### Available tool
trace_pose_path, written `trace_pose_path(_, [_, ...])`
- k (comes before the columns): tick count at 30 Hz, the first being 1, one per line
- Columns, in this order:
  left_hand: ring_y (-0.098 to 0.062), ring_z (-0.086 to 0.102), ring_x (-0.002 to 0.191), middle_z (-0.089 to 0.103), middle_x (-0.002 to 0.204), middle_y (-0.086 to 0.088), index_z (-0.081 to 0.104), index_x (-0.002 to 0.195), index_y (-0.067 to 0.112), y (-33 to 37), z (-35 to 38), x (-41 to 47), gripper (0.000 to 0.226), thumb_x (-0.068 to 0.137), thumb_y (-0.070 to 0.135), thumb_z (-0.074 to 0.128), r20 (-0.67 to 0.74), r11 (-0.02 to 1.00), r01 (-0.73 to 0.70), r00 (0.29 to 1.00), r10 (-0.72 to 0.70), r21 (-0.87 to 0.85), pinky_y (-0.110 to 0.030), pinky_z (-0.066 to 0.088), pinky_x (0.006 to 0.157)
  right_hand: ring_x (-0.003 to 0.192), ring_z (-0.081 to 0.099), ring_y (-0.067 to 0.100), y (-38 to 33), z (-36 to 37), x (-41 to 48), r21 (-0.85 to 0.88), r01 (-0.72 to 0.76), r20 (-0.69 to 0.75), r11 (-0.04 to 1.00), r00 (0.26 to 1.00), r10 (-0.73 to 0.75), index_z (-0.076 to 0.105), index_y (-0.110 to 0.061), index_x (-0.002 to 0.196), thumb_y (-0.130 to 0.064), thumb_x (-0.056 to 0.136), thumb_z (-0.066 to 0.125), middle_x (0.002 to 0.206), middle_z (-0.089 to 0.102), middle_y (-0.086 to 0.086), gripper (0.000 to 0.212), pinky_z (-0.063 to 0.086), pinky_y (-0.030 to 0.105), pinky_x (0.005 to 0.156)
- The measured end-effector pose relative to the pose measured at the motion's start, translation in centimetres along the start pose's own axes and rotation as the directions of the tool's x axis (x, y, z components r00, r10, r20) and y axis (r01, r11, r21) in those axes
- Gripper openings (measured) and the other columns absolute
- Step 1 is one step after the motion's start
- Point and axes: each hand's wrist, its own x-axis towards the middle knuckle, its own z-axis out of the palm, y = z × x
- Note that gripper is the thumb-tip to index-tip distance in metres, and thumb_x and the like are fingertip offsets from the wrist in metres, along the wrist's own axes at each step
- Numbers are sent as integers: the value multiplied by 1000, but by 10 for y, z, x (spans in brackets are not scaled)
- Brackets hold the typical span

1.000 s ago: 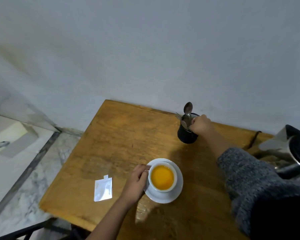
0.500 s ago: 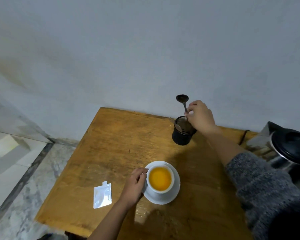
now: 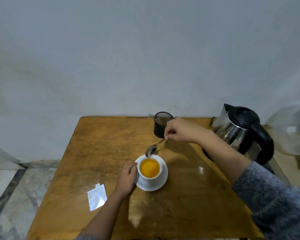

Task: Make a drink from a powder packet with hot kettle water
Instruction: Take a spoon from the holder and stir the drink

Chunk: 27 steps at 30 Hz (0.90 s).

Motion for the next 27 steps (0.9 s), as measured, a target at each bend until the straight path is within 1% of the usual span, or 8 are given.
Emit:
trace_pose_path(4, [-22, 56, 100, 63, 107, -10, 64, 102, 13, -4, 0, 5, 28, 95, 21, 38, 22, 1000, -6, 1000, 6, -9, -32, 41, 85, 85, 55, 23, -6, 23, -12, -99, 13, 78, 995, 997, -5, 70, -7, 83, -9, 85, 55, 90, 47, 1, 15, 49, 41, 74])
trace_pose_path(7, [-22, 55, 100, 63, 108, -12, 64, 100, 14, -5, -1, 8, 25, 95, 15, 40, 40, 1000, 2, 999, -1, -4, -29, 38, 84, 80, 56, 27, -13, 39, -12, -88, 20, 72, 996, 997, -14, 65, -6, 77, -5, 83, 51, 88, 53, 7, 15, 50, 42, 69])
trace_pose_path(10, [-20, 53, 99, 60, 107, -10, 60, 97, 20, -3, -2, 6, 22, 96, 16, 39, 66, 1000, 8, 998, -7, -9, -29, 37, 84, 80, 62, 28, -22, 54, -7, -4, 3, 47, 1000, 999, -3, 67, -7, 83, -3, 80, 51, 87, 66, 12, 16, 52, 39, 65])
trace_pose_path(17, [-12, 51, 90, 59, 98, -3, 57, 78, 35, -1, -6, 9, 33, 94, 12, 40, 92, 999, 11, 996, -8, -40, -23, 39, 76, 84, 60, 12, -31, 77, -3, 237, 25, -7, 971, 1000, -24, 67, -10, 91, -8, 87, 62, 91, 66, 2, 7, 51, 24, 71])
trace_pose_path(19, [-17, 52, 95, 59, 99, -5, 60, 82, 31, -2, -6, 10, 29, 95, 13, 40, 91, 1000, 4, 996, -1, -29, -29, 41, 81, 83, 57, 12, -33, 76, -4, 200, 55, 40, 978, 997, -65, 66, -11, 91, -9, 89, 58, 90, 63, 1, 8, 46, 21, 69])
trace_pose_path(21, [-21, 52, 99, 60, 107, -10, 61, 93, 22, -5, -5, 10, 23, 95, 14, 40, 93, 1000, 9, 996, -8, -12, -33, 41, 87, 84, 57, 18, -35, 75, -4, 126, 94, 94, 988, 990, -106, 63, -10, 91, -9, 90, 54, 90, 62, 3, 9, 46, 30, 70])
trace_pose_path(24, [-21, 52, 99, 59, 109, -11, 60, 99, 18, -7, -5, 10, 22, 96, 16, 38, 96, 1000, 12, 995, -11, -11, -33, 40, 87, 84, 56, 26, -40, 72, -5, 20, 149, 167, 989, 974, -151, 59, -9, 90, -6, 90, 49, 89, 62, 9, 10, 45, 38, 69])
trace_pose_path(27, [-21, 51, 99, 58, 108, -10, 59, 98, 19, -6, -4, 10, 22, 96, 15, 38, 97, 1000, 4, 995, -3, -9, -32, 38, 86, 76, 49, 22, -44, 70, -6, -54, 175, 222, 983, 962, -159, 56, -11, 86, -5, 90, 47, 85, 58, 8, 12, 39, 35, 65])
